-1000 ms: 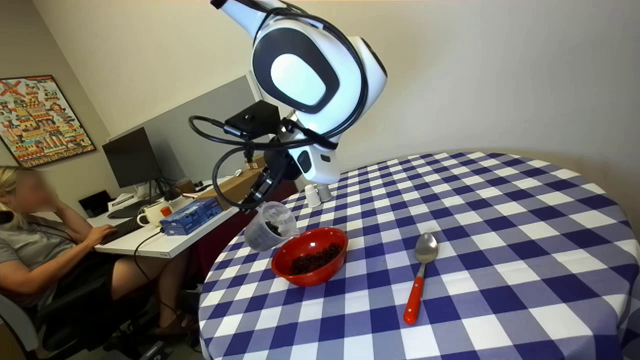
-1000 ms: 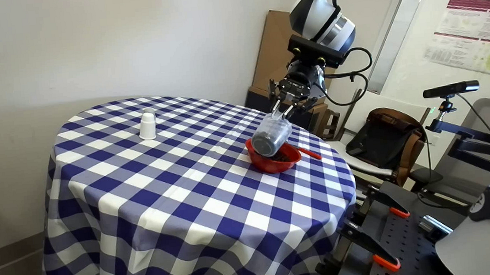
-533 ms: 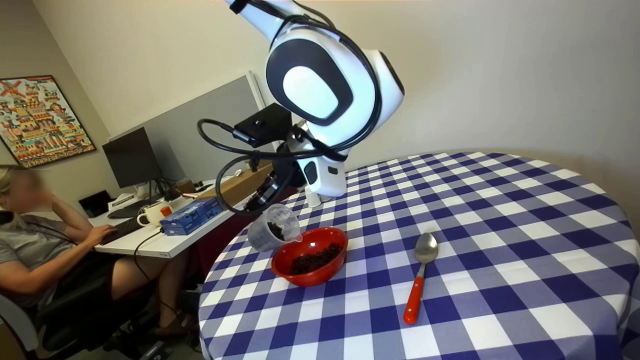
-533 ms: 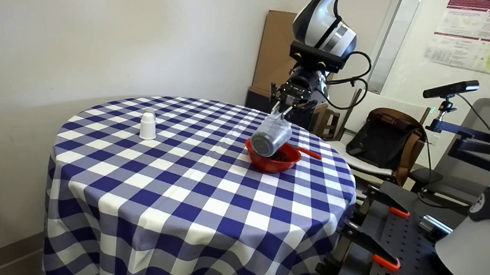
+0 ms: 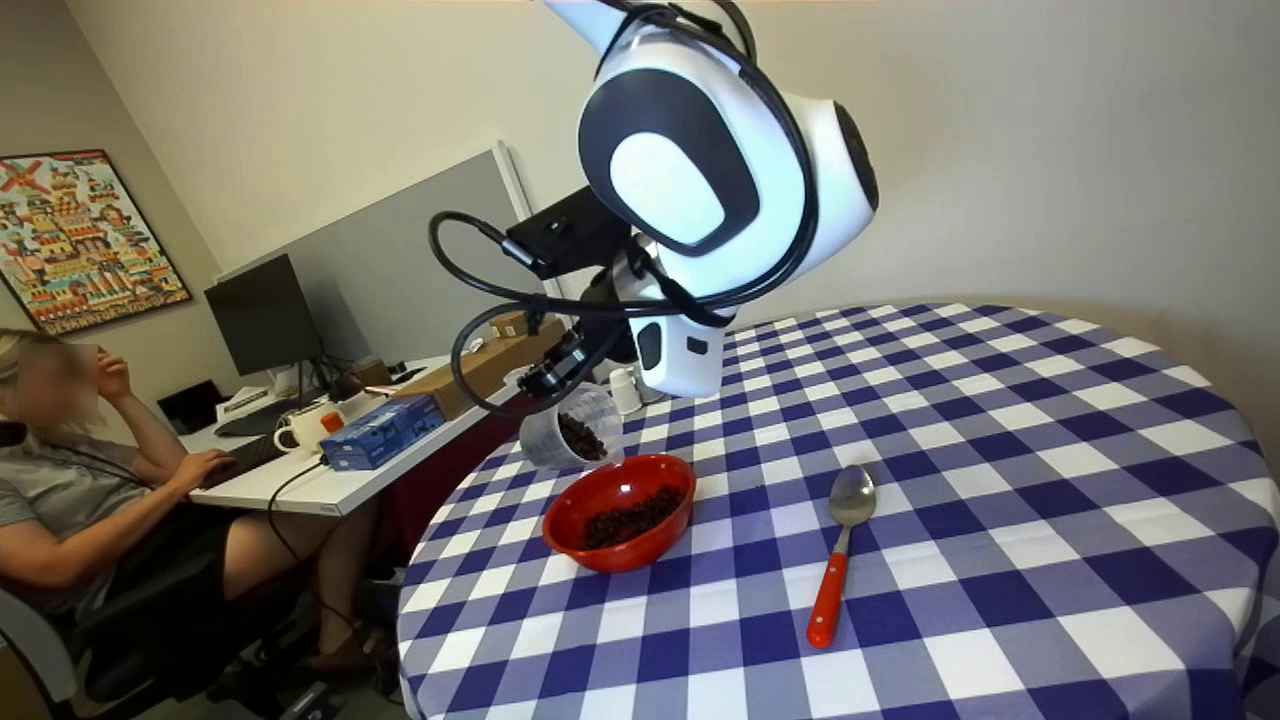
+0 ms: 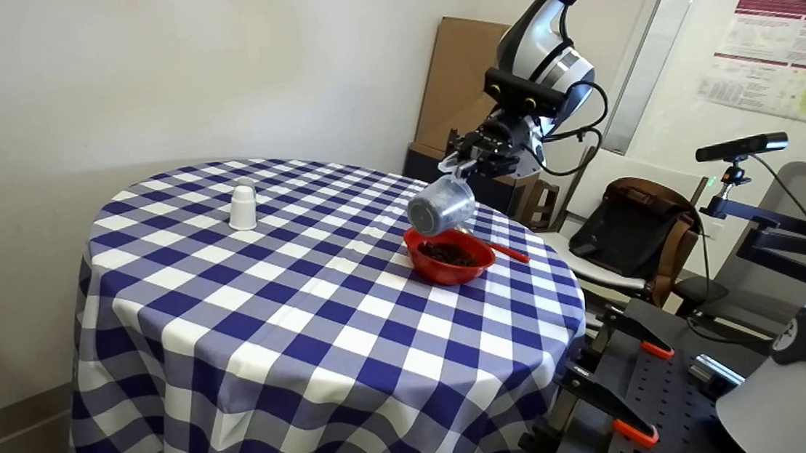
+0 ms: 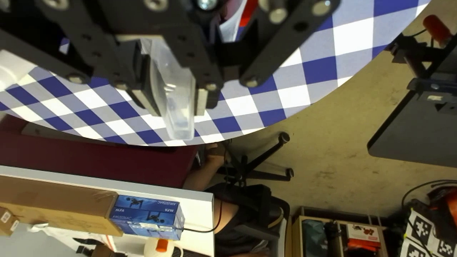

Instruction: Pick the cup and pour its contents in the bowl

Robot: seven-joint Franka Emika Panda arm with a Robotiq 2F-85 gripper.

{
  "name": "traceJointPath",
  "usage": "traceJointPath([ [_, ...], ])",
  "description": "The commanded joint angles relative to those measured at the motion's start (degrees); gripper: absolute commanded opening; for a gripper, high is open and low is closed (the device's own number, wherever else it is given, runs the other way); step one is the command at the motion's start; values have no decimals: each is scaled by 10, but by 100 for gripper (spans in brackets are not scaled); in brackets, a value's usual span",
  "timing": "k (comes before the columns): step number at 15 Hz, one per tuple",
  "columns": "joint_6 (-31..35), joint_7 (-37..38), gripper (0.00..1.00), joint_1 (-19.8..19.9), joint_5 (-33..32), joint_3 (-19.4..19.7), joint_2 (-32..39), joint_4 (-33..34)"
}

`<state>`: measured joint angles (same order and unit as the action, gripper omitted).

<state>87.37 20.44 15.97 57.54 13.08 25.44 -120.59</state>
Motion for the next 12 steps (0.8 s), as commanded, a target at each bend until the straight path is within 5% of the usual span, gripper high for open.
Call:
traceJointPath([
  [1,-44,17,6,8,30,7,26,23],
  [12,-95,25,6,20,71,17,56,36],
])
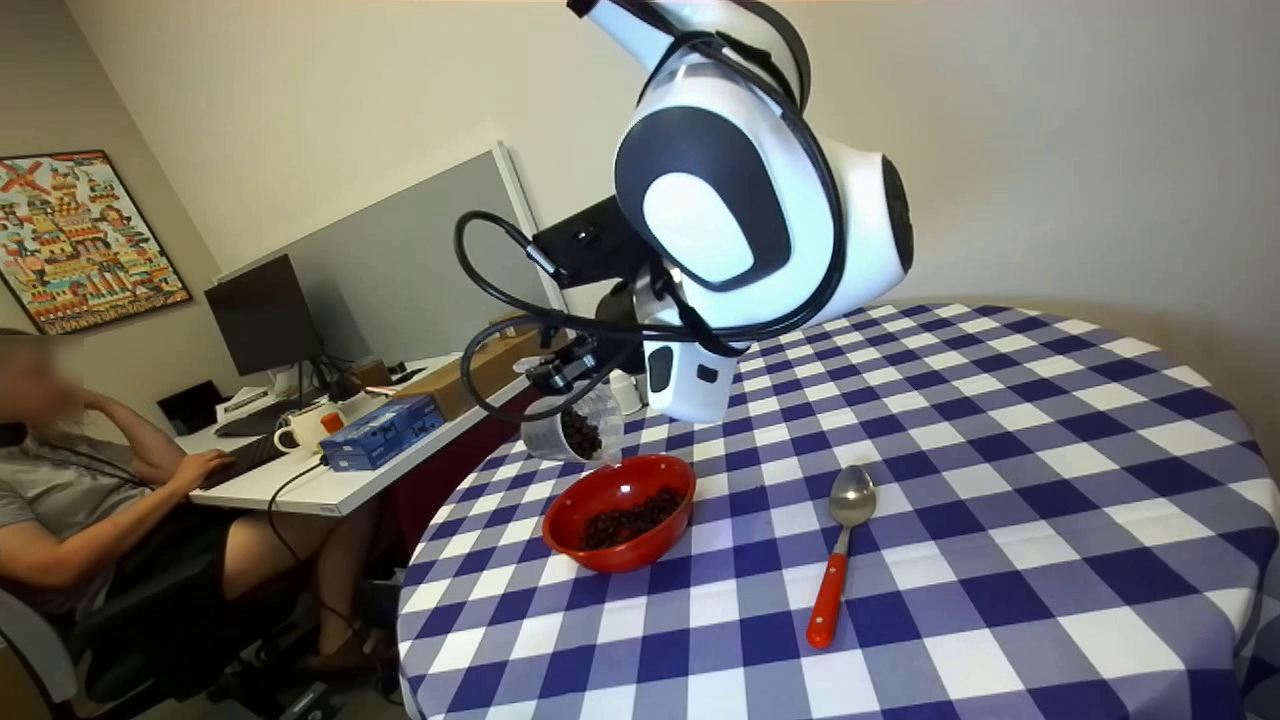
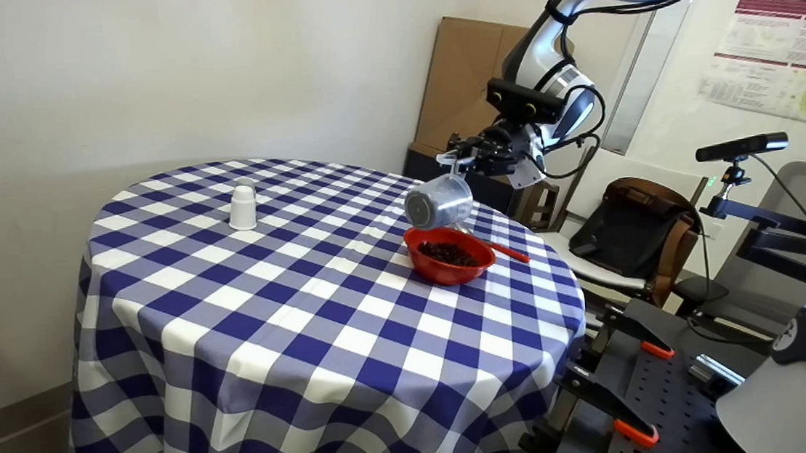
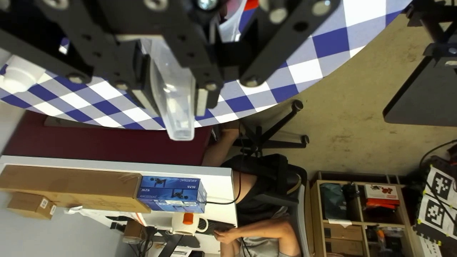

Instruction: Pick the cup and pour its contents in the bowl

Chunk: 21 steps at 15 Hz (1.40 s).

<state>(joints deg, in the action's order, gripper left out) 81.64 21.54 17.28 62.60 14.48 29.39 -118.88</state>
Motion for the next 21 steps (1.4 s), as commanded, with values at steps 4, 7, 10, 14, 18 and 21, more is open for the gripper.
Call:
traceJointPath([
  [4,-68,21,6,12,33,5,31,27],
  [7,-84,29,6,14,42,7,41,34],
  [10,-98,38,6,15,48,9,48,39],
  [14,-108,45,6,13,52,12,56,45],
  [18,-112,52,6,12,51,13,61,50],
  [21,-134,63,6,16,54,11,68,56],
])
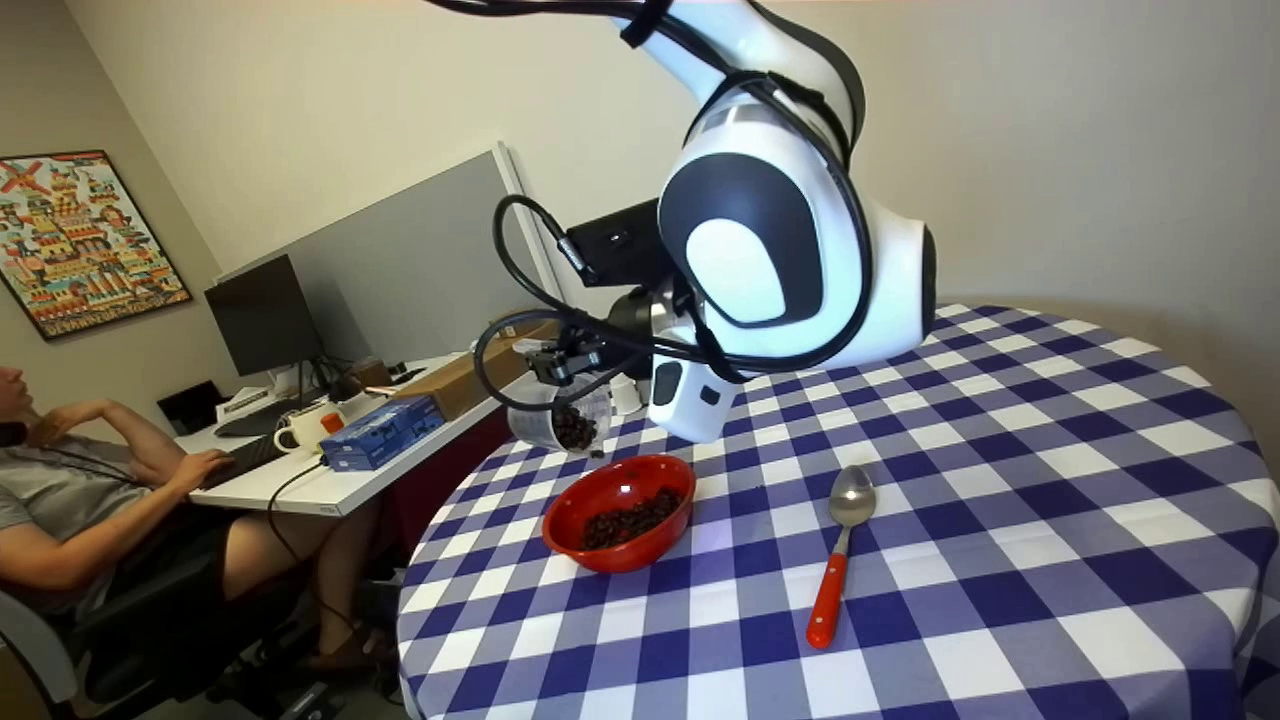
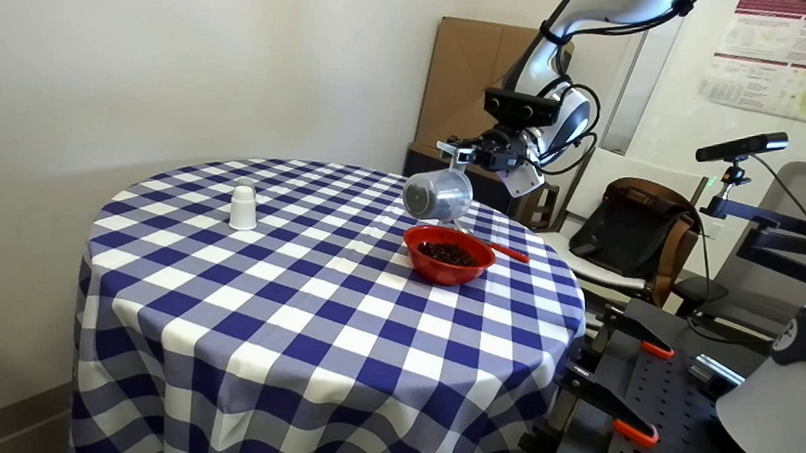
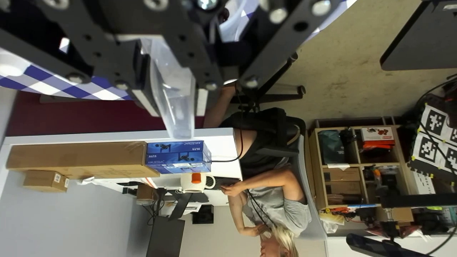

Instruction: Pick the cup and pour its contents in the bowl

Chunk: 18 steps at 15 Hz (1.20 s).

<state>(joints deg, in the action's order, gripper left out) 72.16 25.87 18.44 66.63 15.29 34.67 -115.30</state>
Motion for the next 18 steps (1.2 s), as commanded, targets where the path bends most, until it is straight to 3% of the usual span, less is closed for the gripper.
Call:
traceJointPath([
  [1,-47,22,6,5,15,3,17,21],
  [18,-102,48,6,-5,13,10,41,44],
])
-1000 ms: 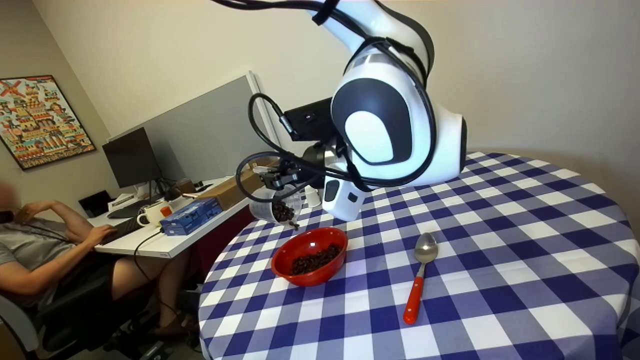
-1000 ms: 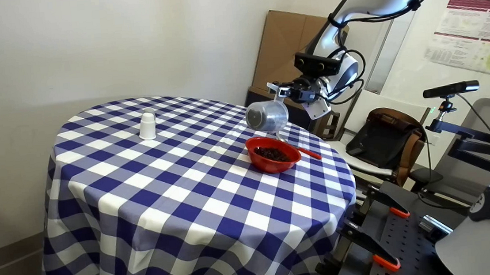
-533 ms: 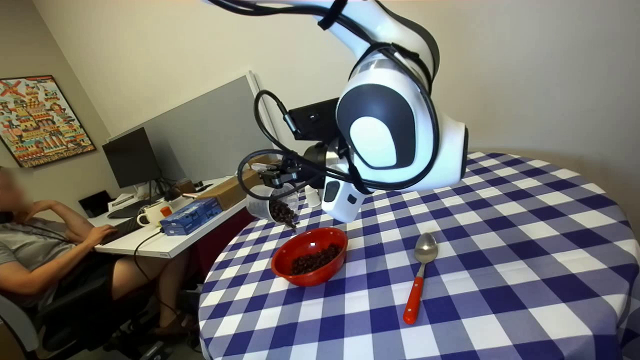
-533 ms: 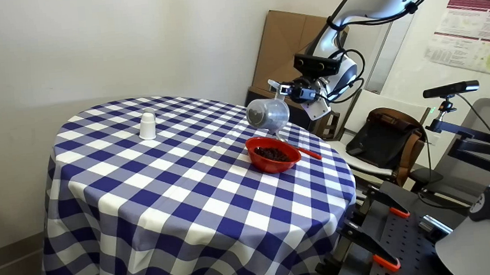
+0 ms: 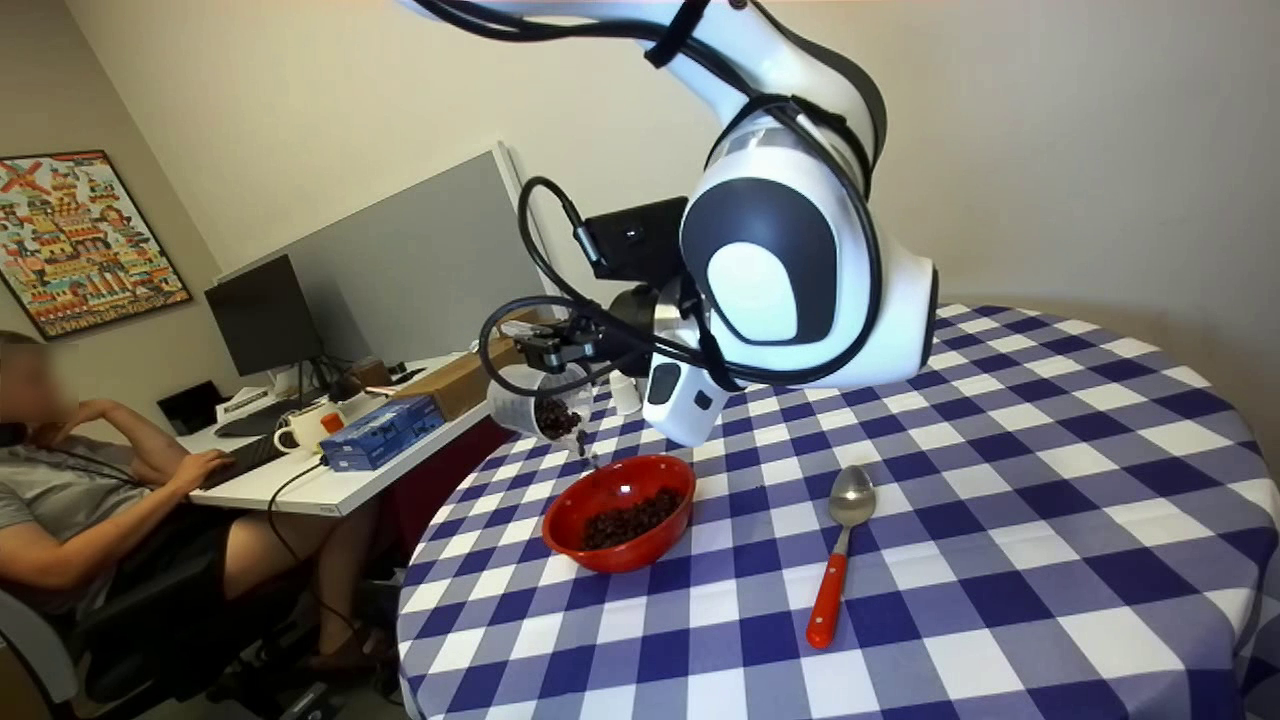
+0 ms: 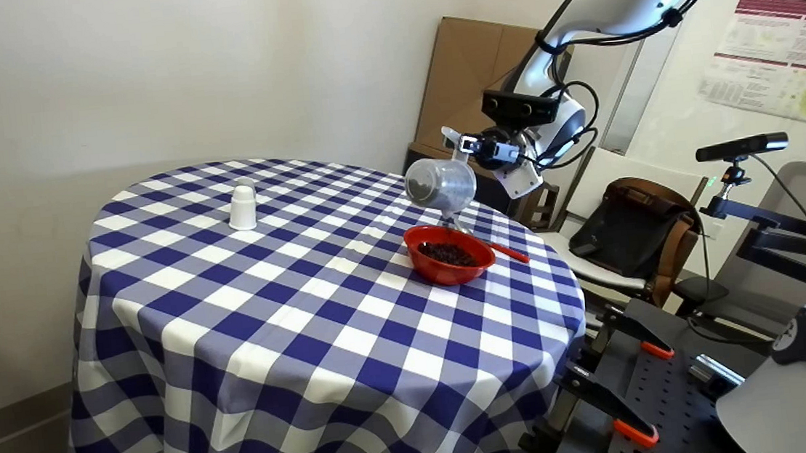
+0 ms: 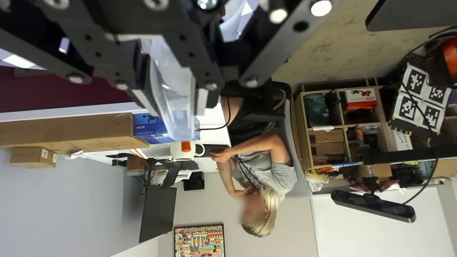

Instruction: Pick the cup and pour its contents in the bowl

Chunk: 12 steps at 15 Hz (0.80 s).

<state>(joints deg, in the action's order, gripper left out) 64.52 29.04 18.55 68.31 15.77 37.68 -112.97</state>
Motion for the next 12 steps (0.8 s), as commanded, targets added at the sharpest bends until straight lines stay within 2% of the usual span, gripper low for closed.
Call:
traceJointPath([
  [1,-25,17,6,-10,-12,6,10,21],
  [12,17,7,6,-69,-108,10,-13,24],
])
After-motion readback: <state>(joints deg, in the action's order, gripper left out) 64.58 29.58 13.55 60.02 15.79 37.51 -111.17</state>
